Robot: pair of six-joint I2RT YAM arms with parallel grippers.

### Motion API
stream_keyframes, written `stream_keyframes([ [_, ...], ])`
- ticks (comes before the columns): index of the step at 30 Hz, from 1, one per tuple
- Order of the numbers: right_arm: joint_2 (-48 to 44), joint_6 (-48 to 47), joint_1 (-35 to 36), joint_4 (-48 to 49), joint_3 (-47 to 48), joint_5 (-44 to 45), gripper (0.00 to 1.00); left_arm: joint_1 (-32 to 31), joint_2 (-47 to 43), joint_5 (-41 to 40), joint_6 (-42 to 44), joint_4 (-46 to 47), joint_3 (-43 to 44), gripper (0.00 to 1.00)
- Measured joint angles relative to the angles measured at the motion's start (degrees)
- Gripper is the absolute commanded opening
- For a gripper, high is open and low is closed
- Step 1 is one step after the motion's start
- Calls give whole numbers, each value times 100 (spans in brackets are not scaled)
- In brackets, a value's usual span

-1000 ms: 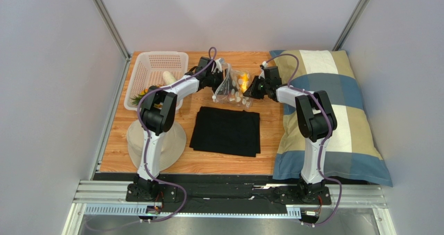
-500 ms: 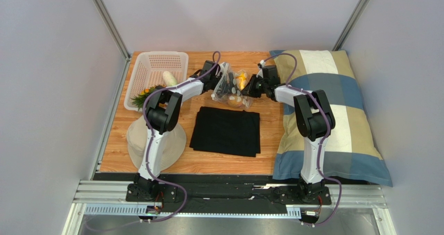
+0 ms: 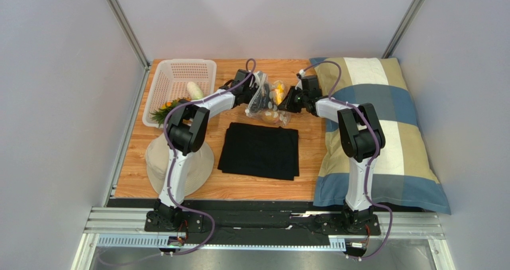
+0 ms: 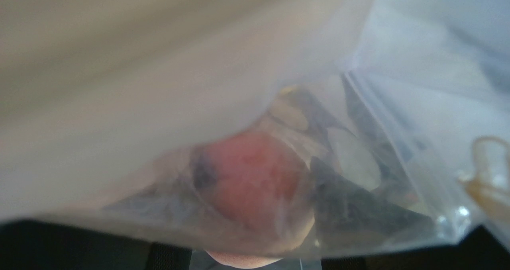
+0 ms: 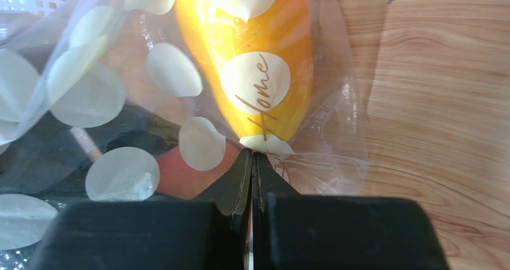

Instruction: Open the zip-top bag and remove the fake food

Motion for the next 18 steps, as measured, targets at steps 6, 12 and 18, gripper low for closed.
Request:
stream_keyframes([
  [6, 11, -55, -155, -175, 26, 127, 0, 15, -229, -457, 293, -317, 0, 0],
  [12, 214, -57, -339, -289, 234, 234, 0, 50, -780, -896, 623, -529, -87, 0],
  [18, 286, -55, -431, -398, 236, 297, 0, 61, -1558, -1497, 946, -745, -363, 0],
])
